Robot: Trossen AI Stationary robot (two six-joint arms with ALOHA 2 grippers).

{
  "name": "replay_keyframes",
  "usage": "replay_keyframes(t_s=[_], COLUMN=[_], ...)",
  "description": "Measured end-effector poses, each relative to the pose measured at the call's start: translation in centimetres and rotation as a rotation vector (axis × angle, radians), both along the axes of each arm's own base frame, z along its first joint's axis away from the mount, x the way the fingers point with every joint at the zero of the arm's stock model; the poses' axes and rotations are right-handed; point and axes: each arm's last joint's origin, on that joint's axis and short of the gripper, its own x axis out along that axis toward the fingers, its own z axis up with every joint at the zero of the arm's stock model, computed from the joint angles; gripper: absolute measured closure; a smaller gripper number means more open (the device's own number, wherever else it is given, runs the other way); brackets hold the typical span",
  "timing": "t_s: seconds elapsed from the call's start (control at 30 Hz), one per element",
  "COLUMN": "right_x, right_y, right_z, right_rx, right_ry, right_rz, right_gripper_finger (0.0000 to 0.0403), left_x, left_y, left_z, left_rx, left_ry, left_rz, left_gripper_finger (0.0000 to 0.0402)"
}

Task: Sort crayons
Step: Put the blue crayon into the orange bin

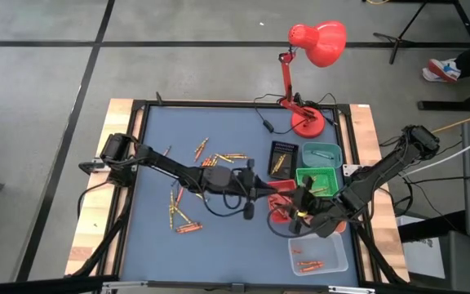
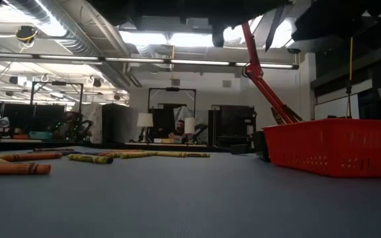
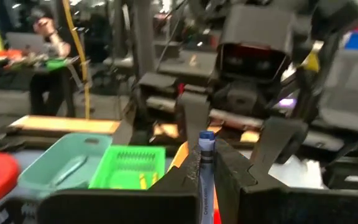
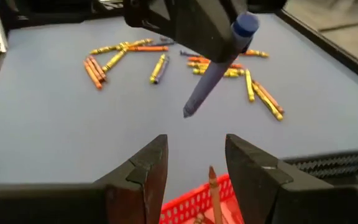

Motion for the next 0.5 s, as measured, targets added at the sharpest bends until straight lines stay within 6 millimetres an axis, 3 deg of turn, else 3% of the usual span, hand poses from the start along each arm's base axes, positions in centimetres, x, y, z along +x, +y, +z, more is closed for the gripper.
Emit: replay_keyframes(t_s=[0.5], right_x=[1.5], right_y=[-0.1], right_z=[1.4], right_rx=[-0.034], right_ry=[-0.107], right_rz=[0.079], right_gripper_finger=[0.0244], left_x=[-0.2], left_y=[-1.3], left_z=[1.0], left_rx=[-0.012], left_ry=[-0.105], left_rz=[-0.118], left_gripper_finger=[0.0393])
